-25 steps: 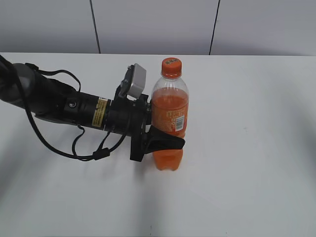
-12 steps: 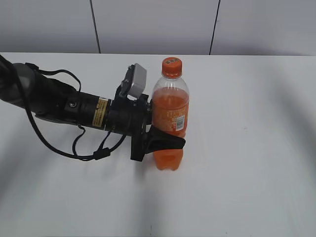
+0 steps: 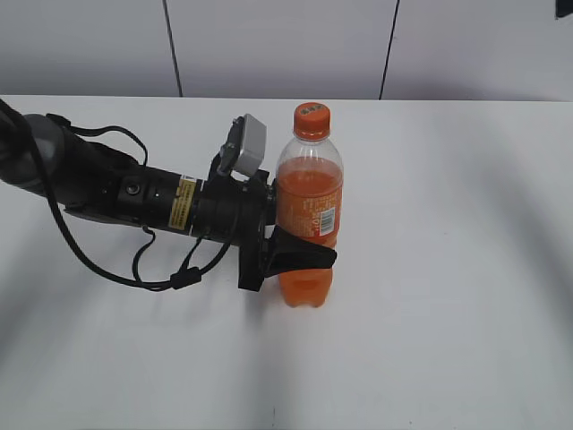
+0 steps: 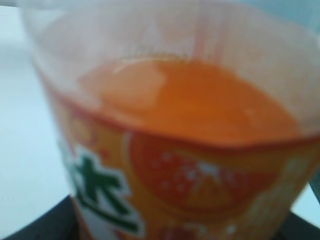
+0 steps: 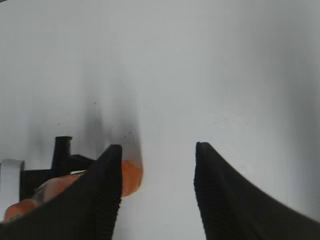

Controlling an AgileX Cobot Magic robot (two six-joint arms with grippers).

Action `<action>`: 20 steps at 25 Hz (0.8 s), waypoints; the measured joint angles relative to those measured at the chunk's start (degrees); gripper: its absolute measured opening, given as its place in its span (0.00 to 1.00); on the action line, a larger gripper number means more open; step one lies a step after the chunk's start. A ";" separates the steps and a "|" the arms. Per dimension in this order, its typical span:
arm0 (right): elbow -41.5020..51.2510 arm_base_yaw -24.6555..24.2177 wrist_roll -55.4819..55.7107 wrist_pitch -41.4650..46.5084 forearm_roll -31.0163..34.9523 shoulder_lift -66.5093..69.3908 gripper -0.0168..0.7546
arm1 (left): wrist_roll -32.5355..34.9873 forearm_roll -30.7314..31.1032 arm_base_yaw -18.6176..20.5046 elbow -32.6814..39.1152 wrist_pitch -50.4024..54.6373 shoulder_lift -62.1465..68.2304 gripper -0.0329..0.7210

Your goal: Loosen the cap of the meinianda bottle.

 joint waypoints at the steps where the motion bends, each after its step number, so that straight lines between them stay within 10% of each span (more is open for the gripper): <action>1: 0.00 1.66 0.90 0.00 0.49 0.12 0.48 | 0.00 0.01 0.00 0.00 0.00 0.00 0.59; 20: -4.67 25.83 20.22 0.00 0.22 7.98 0.48 | 0.00 -0.20 -0.17 0.00 0.18 0.00 0.59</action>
